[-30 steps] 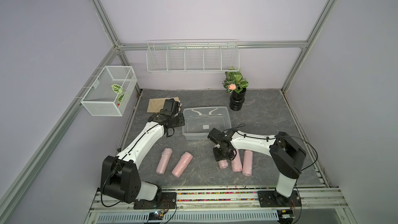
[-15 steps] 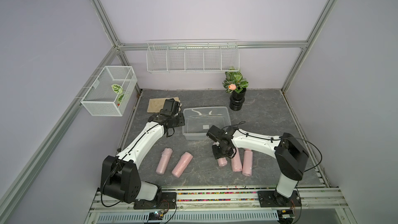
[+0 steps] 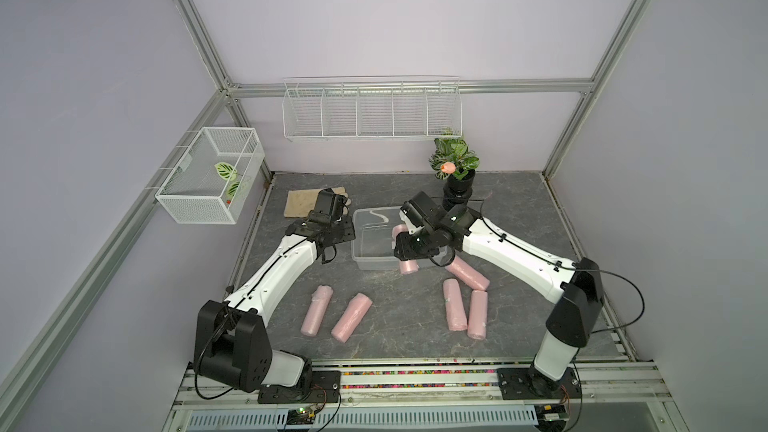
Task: Put the roll of trash bags into the storage box
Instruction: Place the roll of trash bags in the storage box.
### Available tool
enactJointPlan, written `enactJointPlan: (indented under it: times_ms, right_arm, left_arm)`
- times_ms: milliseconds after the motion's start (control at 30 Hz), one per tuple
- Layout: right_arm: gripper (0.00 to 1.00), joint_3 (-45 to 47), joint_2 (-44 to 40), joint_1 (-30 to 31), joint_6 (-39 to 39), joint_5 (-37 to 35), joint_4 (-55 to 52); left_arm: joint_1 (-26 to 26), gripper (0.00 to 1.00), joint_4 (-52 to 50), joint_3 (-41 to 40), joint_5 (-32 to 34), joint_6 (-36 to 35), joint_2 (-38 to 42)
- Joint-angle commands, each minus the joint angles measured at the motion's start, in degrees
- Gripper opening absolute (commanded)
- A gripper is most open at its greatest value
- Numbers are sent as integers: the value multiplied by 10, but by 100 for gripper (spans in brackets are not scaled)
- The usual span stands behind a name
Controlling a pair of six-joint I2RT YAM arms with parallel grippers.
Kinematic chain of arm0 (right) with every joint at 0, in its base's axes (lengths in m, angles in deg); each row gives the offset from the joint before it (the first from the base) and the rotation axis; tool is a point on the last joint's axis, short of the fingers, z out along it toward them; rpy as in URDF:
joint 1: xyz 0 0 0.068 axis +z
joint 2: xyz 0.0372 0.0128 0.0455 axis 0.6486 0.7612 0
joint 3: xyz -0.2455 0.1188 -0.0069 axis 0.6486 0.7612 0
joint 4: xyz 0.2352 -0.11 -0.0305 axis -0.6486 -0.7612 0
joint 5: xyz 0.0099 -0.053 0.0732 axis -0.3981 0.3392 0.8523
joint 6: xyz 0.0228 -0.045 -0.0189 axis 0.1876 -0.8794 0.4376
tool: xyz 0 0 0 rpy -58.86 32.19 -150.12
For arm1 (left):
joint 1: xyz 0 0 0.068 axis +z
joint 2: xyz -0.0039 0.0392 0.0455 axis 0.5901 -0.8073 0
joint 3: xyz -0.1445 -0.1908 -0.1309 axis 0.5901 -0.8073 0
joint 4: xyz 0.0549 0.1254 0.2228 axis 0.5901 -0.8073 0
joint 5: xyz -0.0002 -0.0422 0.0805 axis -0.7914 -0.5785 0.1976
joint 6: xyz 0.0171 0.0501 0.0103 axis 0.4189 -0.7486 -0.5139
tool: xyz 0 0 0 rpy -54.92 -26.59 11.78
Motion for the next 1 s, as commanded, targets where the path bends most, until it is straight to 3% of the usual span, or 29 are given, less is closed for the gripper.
enactJointPlan:
  times_ms: [0, 433, 967]
  right_arm:
    - [46, -34, 58, -22, -4, 45, 43]
    - [44, -210, 250, -45, 55, 108, 91]
    - [42, -243, 333, -58, 150, 138, 174]
  left_arm:
    - [1, 52, 16, -12, 18, 19, 15]
    - [21, 53, 42, -25, 0, 41, 3]
    - [32, 53, 69, -29, -23, 55, -40]
